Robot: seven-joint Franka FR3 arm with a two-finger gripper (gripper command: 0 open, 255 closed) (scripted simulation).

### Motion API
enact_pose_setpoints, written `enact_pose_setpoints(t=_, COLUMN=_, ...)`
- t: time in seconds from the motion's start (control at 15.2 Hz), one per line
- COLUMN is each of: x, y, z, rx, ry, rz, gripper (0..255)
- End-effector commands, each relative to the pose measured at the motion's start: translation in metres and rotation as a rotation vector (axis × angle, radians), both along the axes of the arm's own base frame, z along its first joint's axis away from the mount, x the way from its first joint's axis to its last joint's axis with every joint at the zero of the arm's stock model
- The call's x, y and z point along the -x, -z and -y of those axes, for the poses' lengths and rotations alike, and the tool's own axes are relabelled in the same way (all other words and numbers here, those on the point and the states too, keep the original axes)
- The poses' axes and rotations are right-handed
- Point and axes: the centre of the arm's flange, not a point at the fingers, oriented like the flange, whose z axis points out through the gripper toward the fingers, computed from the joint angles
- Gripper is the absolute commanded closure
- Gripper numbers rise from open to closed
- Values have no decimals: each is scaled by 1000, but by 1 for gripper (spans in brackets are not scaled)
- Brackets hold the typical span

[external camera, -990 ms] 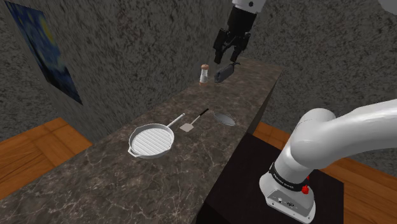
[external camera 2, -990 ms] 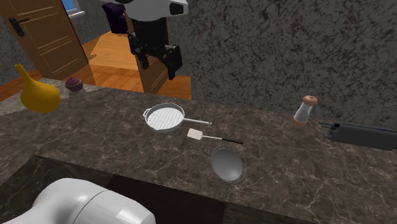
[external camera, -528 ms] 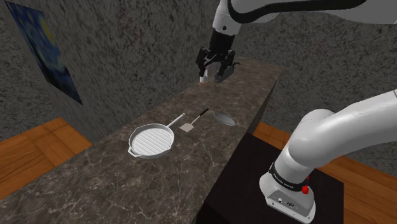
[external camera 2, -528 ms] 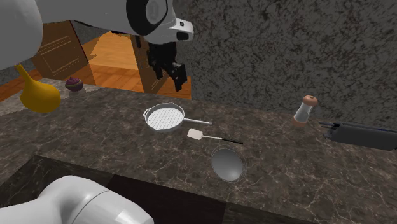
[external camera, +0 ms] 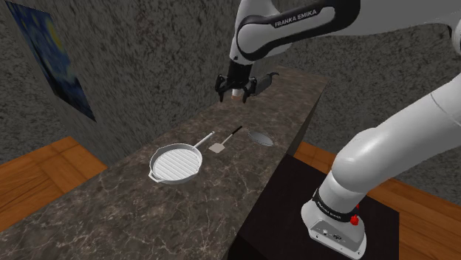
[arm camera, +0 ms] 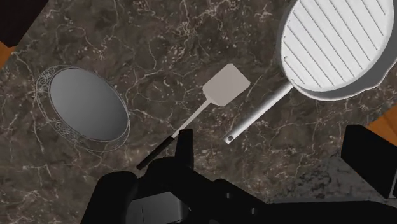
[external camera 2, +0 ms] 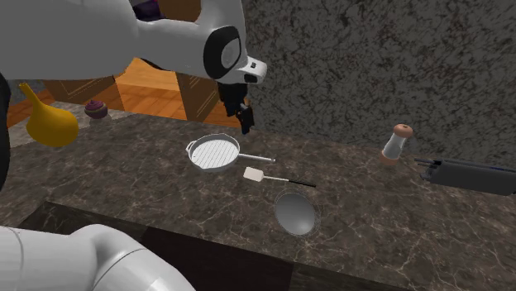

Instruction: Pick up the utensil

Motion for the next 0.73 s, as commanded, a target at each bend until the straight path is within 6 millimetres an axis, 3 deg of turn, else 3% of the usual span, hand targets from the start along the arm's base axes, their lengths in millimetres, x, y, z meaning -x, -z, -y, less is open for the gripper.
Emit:
enact_pose_setpoints(t=0.0, x=-11, y=24, z=6, rx=1, ry=74, rz=-7, gripper=0)
enact_pose_setpoints(t=0.66, x=-71, y=134, z=49, rx=6, ry=427, rz=-46, gripper=0)
